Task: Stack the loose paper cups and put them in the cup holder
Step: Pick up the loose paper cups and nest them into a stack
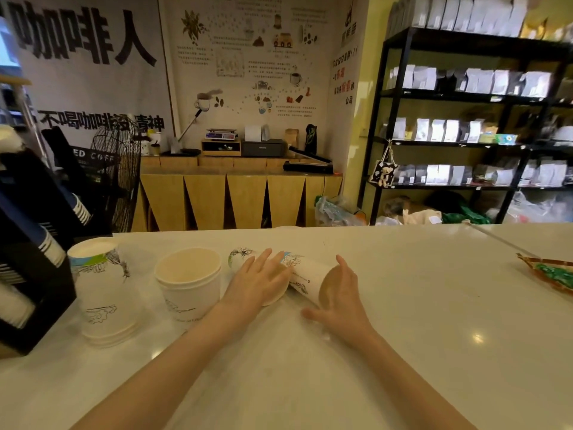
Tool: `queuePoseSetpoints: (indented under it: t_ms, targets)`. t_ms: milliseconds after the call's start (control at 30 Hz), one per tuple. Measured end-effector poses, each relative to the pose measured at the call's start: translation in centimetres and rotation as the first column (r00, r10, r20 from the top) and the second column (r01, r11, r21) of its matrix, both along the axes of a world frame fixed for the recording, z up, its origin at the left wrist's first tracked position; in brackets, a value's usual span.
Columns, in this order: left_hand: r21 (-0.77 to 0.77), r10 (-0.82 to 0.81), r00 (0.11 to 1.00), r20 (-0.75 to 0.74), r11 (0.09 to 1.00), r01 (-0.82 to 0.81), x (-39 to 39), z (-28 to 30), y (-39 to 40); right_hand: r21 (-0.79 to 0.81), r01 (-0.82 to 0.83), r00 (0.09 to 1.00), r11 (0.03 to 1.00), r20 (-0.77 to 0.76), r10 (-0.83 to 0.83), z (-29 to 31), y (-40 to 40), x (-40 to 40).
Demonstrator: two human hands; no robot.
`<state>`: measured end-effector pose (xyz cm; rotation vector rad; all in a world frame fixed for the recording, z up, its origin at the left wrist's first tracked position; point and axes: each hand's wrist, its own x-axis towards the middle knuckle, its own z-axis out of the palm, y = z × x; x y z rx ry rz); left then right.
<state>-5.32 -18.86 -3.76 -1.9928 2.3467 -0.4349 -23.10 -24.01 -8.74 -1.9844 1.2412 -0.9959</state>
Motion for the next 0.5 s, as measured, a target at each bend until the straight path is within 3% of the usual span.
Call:
queuePoseSetpoints:
  t_ms: [200,267,333,433,500]
  targets:
    - [-0.152,0.012,0.999,0.033,0.988,-0.007,0.4,-1.2,-0.9,0.016,0.039,0.997,0.999,0.065,-0.04,0.2,-0.8,-0.2]
    - [-0.24,0.0,0.998,-0.058,0.971,-0.014,0.3,-1.3,-0.8,0.025,0.064,0.988,0.998,0.137,-0.067,0.7,-1.0,-0.4]
    - [-0.265,-0.073,0.966,-0.249,0.964,0.005,-0.2,-0.4,-0.4,0.046,0.116,0.971,0.992,0.205,-0.123,1.6,-1.3,-0.4]
    - [-0.294,-0.158,0.77,-0.618,0.955,-0.04,-1.3,2.8,1.0,0.094,0.186,0.942,0.978,0.268,-0.205,2.9,-1.9,-0.1]
    - [-0.333,-0.214,0.607,-0.765,0.939,-0.089,-1.3,5.8,2.4,0.134,0.179,0.911,0.975,0.351,-0.215,3.7,-2.2,0.2]
